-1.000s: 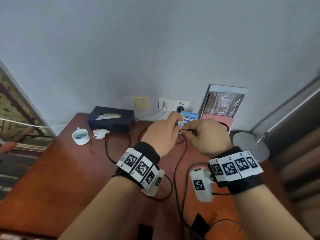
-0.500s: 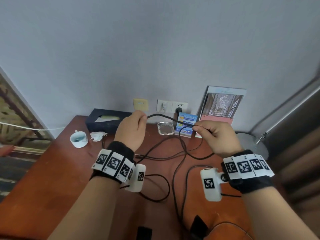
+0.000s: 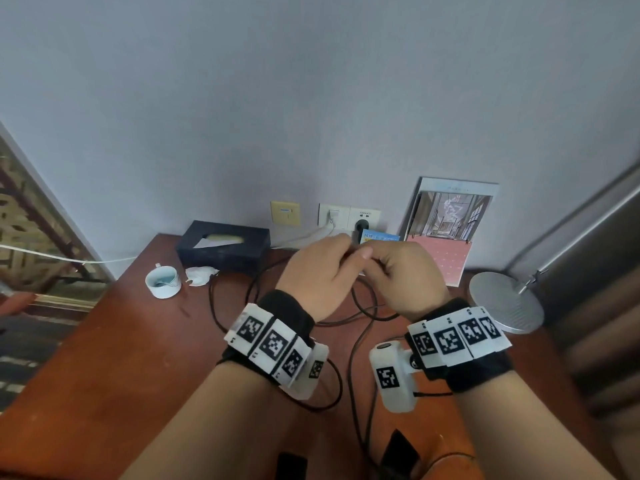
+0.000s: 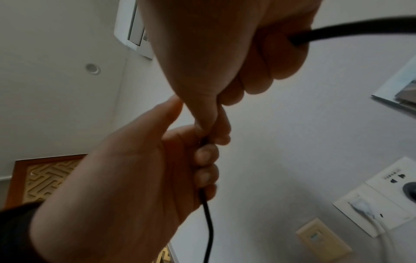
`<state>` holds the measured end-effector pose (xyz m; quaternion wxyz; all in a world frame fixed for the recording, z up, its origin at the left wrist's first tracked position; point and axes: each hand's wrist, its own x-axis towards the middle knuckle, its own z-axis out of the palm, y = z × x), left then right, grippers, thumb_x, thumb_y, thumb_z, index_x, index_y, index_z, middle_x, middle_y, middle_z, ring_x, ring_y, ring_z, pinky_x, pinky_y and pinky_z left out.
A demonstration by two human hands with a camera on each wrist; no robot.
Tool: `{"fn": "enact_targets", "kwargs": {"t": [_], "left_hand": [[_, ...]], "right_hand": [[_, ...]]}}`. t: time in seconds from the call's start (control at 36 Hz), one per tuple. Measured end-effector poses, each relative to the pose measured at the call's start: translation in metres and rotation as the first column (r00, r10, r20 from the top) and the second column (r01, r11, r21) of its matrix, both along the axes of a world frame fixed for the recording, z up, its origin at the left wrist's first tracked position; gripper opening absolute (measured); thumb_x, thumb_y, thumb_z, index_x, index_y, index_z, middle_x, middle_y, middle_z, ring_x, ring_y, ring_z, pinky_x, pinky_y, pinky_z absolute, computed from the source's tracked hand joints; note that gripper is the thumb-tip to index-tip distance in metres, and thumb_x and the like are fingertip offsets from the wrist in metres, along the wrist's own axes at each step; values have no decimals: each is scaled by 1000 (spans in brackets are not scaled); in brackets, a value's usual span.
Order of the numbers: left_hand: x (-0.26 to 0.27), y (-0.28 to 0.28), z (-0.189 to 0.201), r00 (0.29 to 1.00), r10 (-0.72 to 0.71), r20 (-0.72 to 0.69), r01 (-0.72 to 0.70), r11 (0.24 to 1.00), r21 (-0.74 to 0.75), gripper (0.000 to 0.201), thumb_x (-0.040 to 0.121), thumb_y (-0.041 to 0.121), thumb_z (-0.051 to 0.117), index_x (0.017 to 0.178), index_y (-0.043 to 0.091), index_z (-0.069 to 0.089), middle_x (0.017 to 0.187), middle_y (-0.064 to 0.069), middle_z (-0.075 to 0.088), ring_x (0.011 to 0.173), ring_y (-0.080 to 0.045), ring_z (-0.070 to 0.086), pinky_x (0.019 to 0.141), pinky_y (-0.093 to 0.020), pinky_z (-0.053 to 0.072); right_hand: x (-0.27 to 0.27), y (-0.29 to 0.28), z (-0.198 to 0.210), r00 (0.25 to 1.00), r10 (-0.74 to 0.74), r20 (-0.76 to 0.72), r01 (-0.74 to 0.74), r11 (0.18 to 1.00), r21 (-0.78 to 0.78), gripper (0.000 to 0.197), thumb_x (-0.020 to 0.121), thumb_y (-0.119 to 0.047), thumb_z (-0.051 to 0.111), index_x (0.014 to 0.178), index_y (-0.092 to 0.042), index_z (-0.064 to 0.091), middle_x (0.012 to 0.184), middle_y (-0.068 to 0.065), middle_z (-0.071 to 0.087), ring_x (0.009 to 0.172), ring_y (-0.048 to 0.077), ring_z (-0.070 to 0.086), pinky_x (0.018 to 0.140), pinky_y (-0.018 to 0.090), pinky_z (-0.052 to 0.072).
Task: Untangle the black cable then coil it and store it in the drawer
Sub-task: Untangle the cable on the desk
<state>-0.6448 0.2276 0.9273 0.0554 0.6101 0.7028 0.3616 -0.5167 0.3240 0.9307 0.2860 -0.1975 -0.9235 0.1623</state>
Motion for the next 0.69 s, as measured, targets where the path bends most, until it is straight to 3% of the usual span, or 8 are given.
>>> {"fn": "enact_targets", "kwargs": {"t": [0.11,0.19,0.31,0.36,0.47,0.61,0.69], "left_hand": [[0,0,0,999,-39,33,36,995,89,47,87,58,34,88,19,60,74,5,59,69,-10,53,64,-27,39],[-10,-1,0,999,-42,30,38,991,125,44,82,61,47,81,21,67,68,5,62,65,-9,54,63,-26,41],[-21,-3,-2,998,-10,65,0,988,155,42,75,62,62,69,21,71,60,5,62,60,-8,55,58,-30,43],[-28,-6,-4,998,26,64,-36,987,155,42,74,62,61,62,23,65,55,7,58,59,-7,53,56,-28,40],[-41,-14,-6,994,111,21,-113,985,134,39,76,63,61,52,35,48,49,10,50,54,-5,50,55,-25,36],[-57,-25,-10,985,170,-8,-168,978,121,53,78,66,52,55,19,55,52,2,53,56,-13,52,58,-35,44],[-59,-28,-11,980,192,-44,-188,979,84,49,81,65,50,52,26,49,52,5,51,58,-10,50,63,-29,41]], "right_hand": [[4,6,1,998,-43,-38,42,998,-45,34,84,-47,40,80,-21,63,61,-5,60,56,17,53,53,34,46],[9,10,-1,1000,-20,-17,19,997,-73,28,85,-46,45,76,-25,59,57,-8,54,55,12,49,54,35,46],[11,6,-5,999,30,24,-27,992,-123,37,89,-54,40,90,-28,66,74,-7,67,70,12,62,63,37,51],[13,7,-6,1000,28,1,-27,985,-170,33,90,-54,44,95,-32,68,82,-11,71,77,7,64,69,33,52],[25,13,-6,1000,-10,-4,9,981,-192,21,93,-37,52,98,-29,71,92,-14,72,88,3,64,79,23,49],[40,22,-5,995,-94,-33,80,951,-298,14,91,-22,61,95,-17,74,83,-19,68,81,-17,58,73,1,39],[40,20,-6,993,-110,-46,92,953,-287,15,91,-19,61,95,-14,74,83,-12,70,81,-11,59,72,1,39]]}}
